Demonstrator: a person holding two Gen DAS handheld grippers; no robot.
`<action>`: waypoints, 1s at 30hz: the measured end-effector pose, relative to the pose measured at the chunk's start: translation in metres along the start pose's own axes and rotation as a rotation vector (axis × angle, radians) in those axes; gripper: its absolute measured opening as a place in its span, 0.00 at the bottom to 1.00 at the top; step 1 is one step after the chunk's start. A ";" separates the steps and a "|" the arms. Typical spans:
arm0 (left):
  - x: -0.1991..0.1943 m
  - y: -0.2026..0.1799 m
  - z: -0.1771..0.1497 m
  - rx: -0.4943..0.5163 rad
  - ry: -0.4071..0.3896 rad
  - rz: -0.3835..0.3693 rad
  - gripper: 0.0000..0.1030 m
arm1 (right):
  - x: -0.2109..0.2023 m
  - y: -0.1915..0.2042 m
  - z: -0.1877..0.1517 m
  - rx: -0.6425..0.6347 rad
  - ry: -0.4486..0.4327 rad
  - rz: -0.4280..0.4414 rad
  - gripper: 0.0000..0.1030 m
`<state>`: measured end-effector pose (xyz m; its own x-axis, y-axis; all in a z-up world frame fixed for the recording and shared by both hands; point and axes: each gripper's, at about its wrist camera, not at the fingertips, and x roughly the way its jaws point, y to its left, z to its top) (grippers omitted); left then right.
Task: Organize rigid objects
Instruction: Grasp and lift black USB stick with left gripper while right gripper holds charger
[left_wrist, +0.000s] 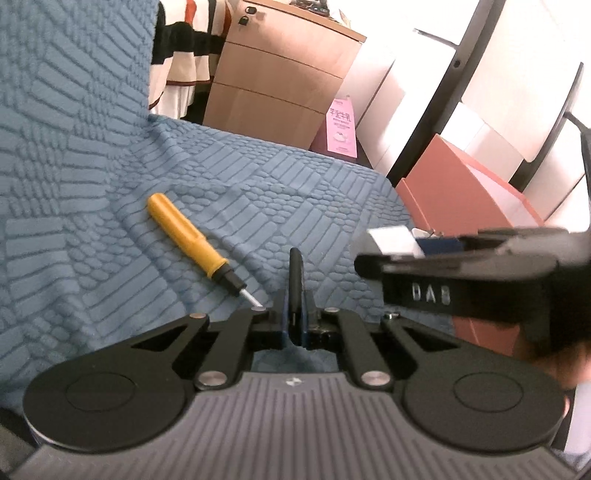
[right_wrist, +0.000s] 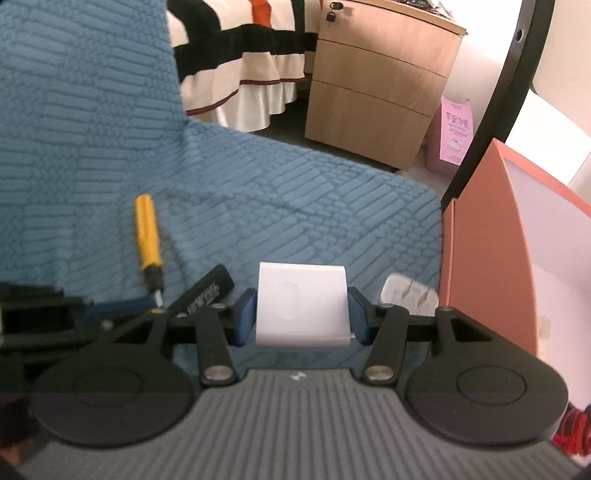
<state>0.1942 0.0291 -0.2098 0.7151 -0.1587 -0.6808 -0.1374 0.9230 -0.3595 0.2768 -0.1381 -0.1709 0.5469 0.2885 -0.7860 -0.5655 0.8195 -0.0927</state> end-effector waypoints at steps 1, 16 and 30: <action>-0.003 0.001 -0.001 -0.009 0.000 -0.003 0.08 | -0.003 0.003 -0.003 -0.004 0.002 0.003 0.53; -0.012 0.008 -0.013 -0.087 0.082 -0.056 0.06 | -0.021 0.043 -0.049 -0.099 0.069 0.017 0.53; 0.009 0.013 -0.009 -0.065 0.146 -0.065 0.19 | -0.016 0.043 -0.056 -0.115 0.081 0.015 0.53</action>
<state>0.1927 0.0363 -0.2264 0.6177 -0.2706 -0.7384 -0.1416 0.8853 -0.4429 0.2092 -0.1351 -0.1969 0.4889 0.2556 -0.8341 -0.6430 0.7517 -0.1466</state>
